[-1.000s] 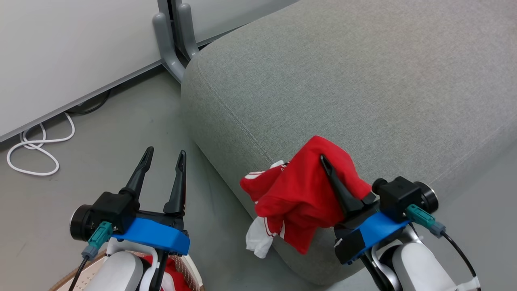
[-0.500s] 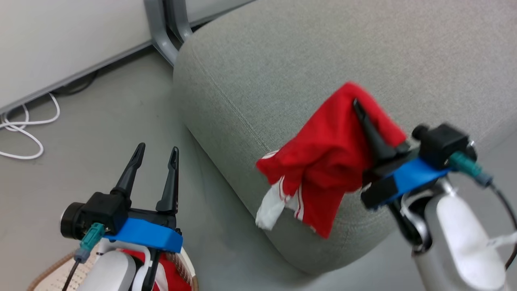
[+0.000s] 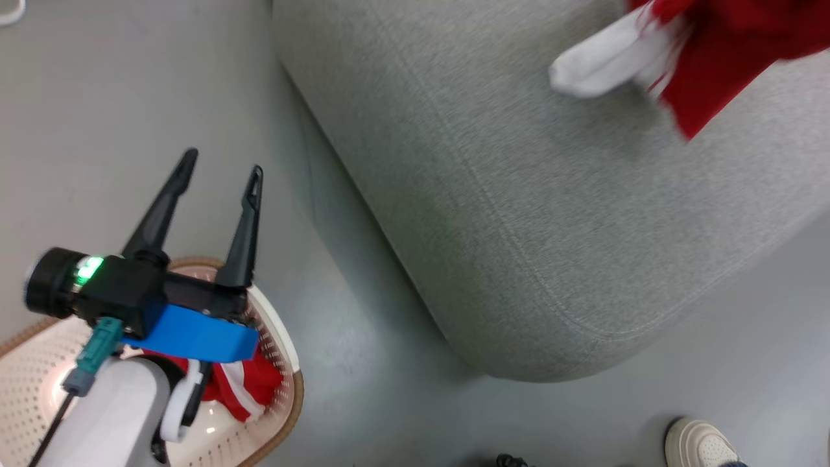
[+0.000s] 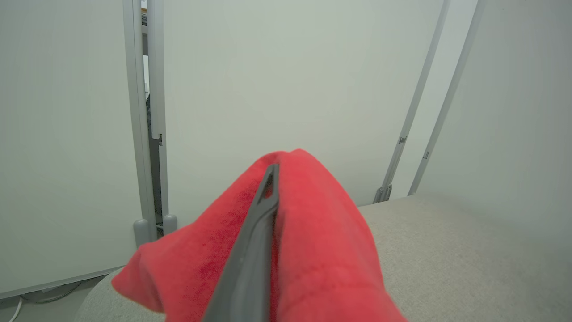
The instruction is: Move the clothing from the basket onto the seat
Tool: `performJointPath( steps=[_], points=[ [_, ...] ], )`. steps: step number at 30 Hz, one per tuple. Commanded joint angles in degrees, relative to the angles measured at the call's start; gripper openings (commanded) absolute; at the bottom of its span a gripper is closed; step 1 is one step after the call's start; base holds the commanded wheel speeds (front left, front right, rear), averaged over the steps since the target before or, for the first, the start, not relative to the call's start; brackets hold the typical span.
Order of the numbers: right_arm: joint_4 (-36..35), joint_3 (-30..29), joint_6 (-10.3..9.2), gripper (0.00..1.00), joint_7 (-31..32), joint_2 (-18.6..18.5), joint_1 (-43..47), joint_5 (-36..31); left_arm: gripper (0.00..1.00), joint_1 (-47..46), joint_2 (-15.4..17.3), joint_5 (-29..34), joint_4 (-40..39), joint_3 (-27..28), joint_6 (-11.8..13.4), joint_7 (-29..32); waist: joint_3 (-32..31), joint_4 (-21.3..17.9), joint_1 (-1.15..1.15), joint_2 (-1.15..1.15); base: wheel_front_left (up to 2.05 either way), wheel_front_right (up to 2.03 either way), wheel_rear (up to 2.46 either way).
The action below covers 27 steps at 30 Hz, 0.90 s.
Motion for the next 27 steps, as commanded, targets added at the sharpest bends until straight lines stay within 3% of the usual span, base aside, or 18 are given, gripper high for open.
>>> performJointPath(
  steps=[1, 8, 14, 15, 16, 17, 27],
  points=[
    [1.43, -1.33, 0.01, 0.00, -0.94, -0.77, -2.83, -0.15, 1.00, -1.31, 0.94, 0.44, -1.24, 0.69, 0.36, 0.53, 4.91, 3.69, -0.01, 0.00, 0.00, 0.00, 0.00],
    [11.48, -5.51, 0.01, 0.00, -3.53, -2.04, -10.70, -0.13, 1.00, -4.21, 3.62, 2.09, -7.24, 1.32, 0.83, 3.96, 11.61, 5.45, -0.01, 0.00, 0.00, 0.00, 0.00],
    [23.61, -7.07, 0.01, 0.00, -4.01, -1.69, -11.88, -0.99, 1.00, -5.45, 3.72, 2.94, -9.41, 0.53, 1.03, 4.97, 13.03, 6.66, -0.01, 0.00, 0.00, 0.00, 0.00],
    [25.64, -7.49, 0.00, 0.10, -3.95, -1.78, -11.89, -1.32, 1.00, -5.31, 3.63, 2.92, -9.39, 0.45, 1.09, 4.86, 12.99, 6.77, -0.01, 0.00, 0.00, 0.00, 0.00],
    [27.36, -7.30, 0.01, 0.48, -4.17, -1.93, -11.89, -2.34, 1.00, -5.04, 3.49, 2.78, -9.24, 0.40, 1.19, 4.66, 12.84, 6.87, -0.01, 0.00, 0.00, 0.00, 0.00],
    [28.98, -7.06, 0.01, 1.00, -4.47, -1.94, -11.97, -3.09, 1.00, -4.72, 3.36, 2.62, -8.99, 0.30, 1.15, 4.45, 12.56, 6.99, -0.01, 0.00, 0.00, 0.00, 0.00],
    [38.05, -1.89, 0.01, 1.00, -7.80, -3.04, -8.49, -11.40, 1.00, -2.95, -0.68, 0.06, -1.91, -1.33, 0.35, -1.00, 3.78, 9.00, -0.01, 0.00, 0.00, 0.00, 0.00]
  ],
)
